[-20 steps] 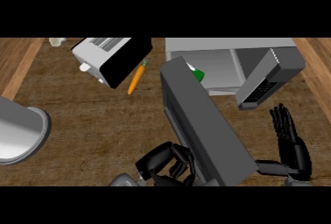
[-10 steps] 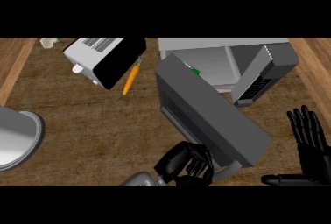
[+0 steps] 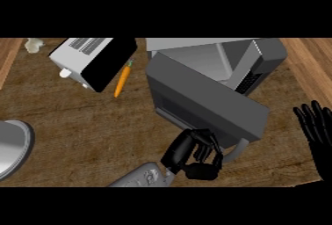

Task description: Pick up the milk, place it into the microwave and close the microwave

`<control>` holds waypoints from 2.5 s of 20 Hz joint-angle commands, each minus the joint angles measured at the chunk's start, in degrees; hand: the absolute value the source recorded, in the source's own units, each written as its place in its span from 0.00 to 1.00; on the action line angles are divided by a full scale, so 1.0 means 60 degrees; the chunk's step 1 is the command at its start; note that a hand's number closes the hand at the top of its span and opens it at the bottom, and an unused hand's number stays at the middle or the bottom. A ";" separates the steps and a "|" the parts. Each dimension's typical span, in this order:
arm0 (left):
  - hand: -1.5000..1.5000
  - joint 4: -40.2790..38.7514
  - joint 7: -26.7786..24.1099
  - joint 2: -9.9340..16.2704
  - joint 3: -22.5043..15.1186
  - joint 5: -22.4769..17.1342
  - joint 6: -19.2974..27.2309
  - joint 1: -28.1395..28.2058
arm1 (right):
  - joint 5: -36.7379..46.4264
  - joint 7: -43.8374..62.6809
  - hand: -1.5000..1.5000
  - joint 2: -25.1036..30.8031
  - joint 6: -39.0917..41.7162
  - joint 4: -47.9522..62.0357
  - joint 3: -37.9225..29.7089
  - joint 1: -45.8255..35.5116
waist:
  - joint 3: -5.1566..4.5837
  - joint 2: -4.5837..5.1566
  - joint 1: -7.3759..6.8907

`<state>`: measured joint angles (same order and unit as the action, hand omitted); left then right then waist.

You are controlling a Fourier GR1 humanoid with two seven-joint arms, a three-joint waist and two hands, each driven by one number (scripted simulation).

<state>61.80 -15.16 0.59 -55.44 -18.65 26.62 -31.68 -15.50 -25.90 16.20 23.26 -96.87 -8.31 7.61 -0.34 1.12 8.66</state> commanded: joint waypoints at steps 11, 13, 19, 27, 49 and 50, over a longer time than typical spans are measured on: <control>1.00 -0.1302 -0.0297 -0.0095 0.0685 -0.2299 0.1168 -0.2272 | -0.1395 0.0979 0.00 0.0638 0.1055 -0.1238 0.0252 -0.0371 | -0.0002 0.0277 0.1037; 1.00 -0.1419 -0.0150 -0.0096 0.0843 -0.2600 0.1428 -0.2644 | -0.1492 0.1038 0.00 0.0637 0.1137 -0.1289 0.0345 -0.0374 | 0.0010 0.0288 0.1182; 1.00 -0.1651 -0.0980 -0.0098 0.1934 -0.3700 0.1312 -0.3025 | -0.1988 0.1381 0.00 0.0829 0.1249 -0.1418 0.0273 -0.0393 | -0.0034 0.0492 0.1441; 1.00 -0.2541 -0.1667 -0.0098 0.2365 -0.4493 0.1127 -0.3617 | -0.2458 0.1711 0.00 0.1097 0.1330 -0.1684 0.0201 -0.0700 | -0.0009 0.0625 0.1682; 1.00 -0.3316 -0.3128 -0.0098 0.2243 -0.5590 0.0900 -0.3824 | -0.3708 0.2534 0.00 0.1804 0.1203 -0.2161 -0.0279 -0.1204 | 0.0015 0.0698 0.1889; 1.00 -0.3328 -0.3201 -0.0098 0.2254 -0.5656 0.1009 -0.3770 | -0.3768 0.2502 0.00 0.1810 0.1204 -0.2189 -0.0357 -0.1155 | 0.0021 0.0704 0.2052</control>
<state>46.23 -34.62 -0.02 -44.09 -51.15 33.46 -50.92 -36.87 -11.27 26.34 30.56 -109.72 -9.51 1.06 -0.17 4.57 20.00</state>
